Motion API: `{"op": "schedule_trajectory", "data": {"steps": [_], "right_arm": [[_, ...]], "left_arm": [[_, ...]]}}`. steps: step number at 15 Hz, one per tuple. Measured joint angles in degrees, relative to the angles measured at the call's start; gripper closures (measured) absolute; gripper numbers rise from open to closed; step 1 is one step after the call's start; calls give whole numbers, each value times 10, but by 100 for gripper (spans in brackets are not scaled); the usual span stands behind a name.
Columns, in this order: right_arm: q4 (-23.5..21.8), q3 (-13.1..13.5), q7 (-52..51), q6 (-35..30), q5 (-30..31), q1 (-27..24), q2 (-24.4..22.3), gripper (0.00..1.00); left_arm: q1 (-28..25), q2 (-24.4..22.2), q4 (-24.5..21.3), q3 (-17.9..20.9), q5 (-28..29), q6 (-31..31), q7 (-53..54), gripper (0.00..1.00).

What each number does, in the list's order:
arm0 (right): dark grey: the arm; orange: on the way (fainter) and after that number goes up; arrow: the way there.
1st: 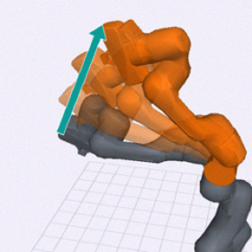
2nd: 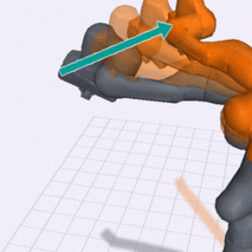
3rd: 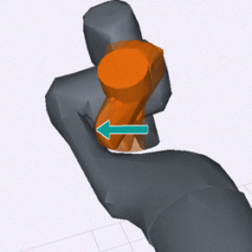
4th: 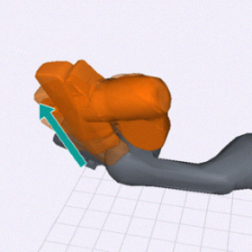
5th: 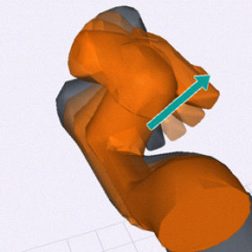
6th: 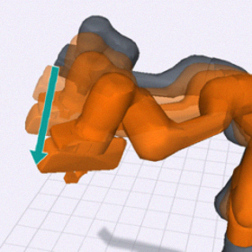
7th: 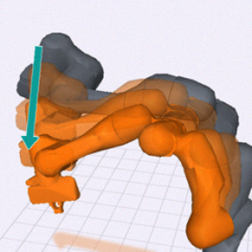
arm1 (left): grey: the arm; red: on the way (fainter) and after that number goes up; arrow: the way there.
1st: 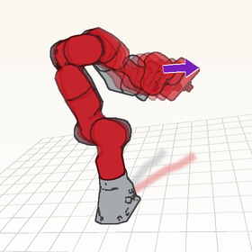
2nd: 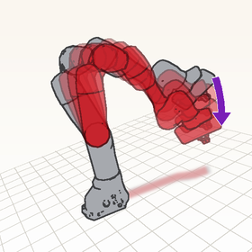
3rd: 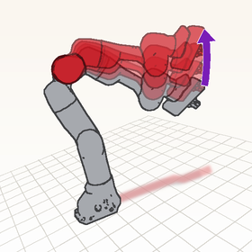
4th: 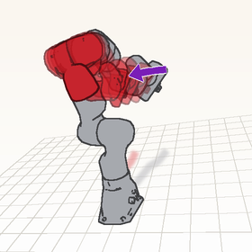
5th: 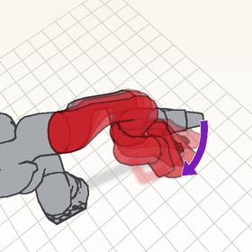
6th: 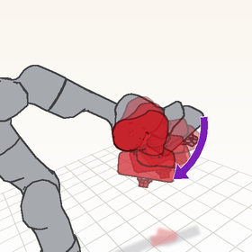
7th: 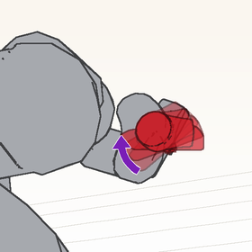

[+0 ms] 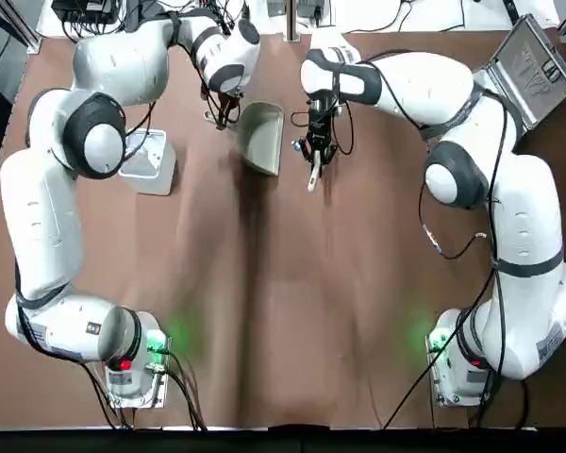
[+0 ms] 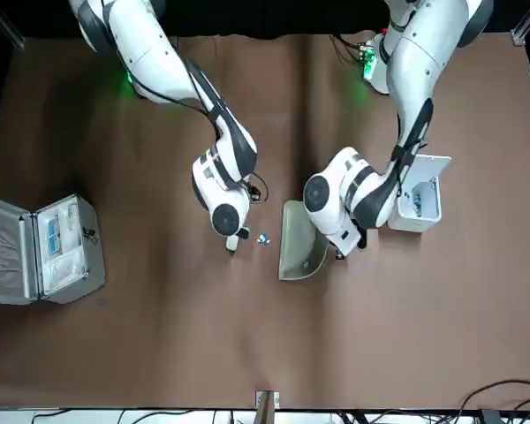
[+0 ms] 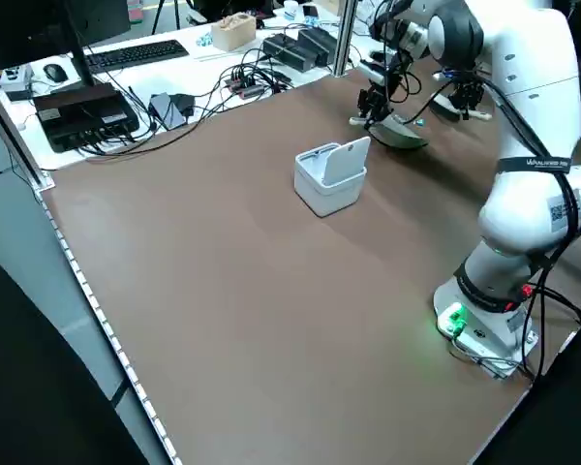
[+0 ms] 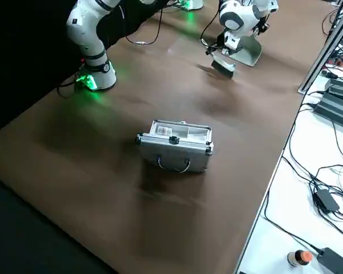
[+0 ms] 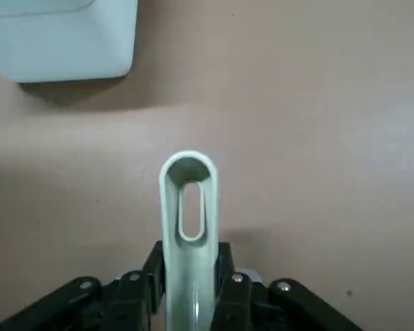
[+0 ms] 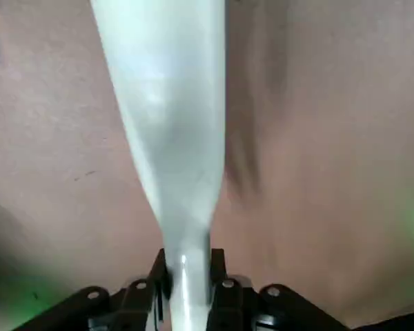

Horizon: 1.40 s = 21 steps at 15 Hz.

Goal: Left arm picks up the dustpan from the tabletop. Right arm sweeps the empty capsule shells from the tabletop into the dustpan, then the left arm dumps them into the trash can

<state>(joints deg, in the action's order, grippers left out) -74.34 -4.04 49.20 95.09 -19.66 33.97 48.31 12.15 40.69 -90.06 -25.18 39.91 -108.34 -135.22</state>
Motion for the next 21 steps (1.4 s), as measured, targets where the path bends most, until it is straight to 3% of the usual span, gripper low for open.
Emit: {"op": "schedule_trajectory", "data": {"steps": [12,21], "right_arm": [[59,-1,31,37,-54,27,49,74],[71,-2,32,93,-67,46,59,74]], "left_arm": [[20,1,1,12,0,2,-1,67],[24,2,1,13,0,2,-1,67]]}}
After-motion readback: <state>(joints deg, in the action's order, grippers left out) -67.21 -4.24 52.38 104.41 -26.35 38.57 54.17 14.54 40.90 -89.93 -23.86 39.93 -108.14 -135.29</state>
